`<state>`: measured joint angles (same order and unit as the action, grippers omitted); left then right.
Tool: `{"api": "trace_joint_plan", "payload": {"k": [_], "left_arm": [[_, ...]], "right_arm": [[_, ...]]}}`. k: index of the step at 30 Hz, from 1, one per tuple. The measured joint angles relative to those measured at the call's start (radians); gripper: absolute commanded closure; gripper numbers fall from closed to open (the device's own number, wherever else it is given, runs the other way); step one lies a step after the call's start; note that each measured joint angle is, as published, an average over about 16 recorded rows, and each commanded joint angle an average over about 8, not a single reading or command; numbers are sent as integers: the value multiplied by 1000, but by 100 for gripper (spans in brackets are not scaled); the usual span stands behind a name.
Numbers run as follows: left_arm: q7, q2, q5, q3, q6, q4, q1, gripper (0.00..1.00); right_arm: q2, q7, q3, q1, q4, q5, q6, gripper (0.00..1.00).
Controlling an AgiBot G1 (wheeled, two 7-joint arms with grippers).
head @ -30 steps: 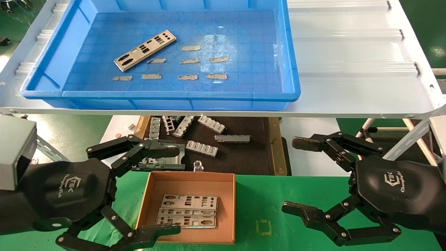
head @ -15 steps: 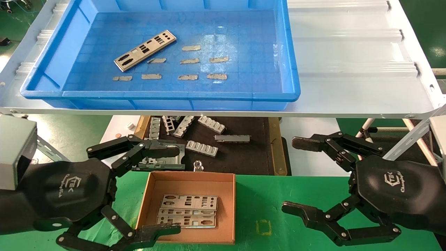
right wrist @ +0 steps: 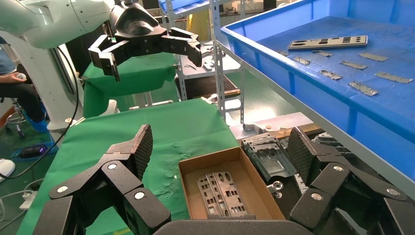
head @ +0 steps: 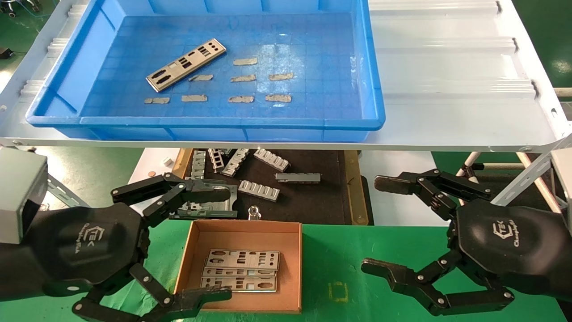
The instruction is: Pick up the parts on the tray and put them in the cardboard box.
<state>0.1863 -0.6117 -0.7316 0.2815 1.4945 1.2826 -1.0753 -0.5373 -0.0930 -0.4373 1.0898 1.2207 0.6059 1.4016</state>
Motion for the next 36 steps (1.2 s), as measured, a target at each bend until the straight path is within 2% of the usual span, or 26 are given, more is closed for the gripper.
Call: {"api": "trace_joint_plan", "payload": {"k": [36], "left_arm": [[0,0,0,0,0,0,0,0]], "right_arm": [[0,0,0,0,0,0,0,0]]}}
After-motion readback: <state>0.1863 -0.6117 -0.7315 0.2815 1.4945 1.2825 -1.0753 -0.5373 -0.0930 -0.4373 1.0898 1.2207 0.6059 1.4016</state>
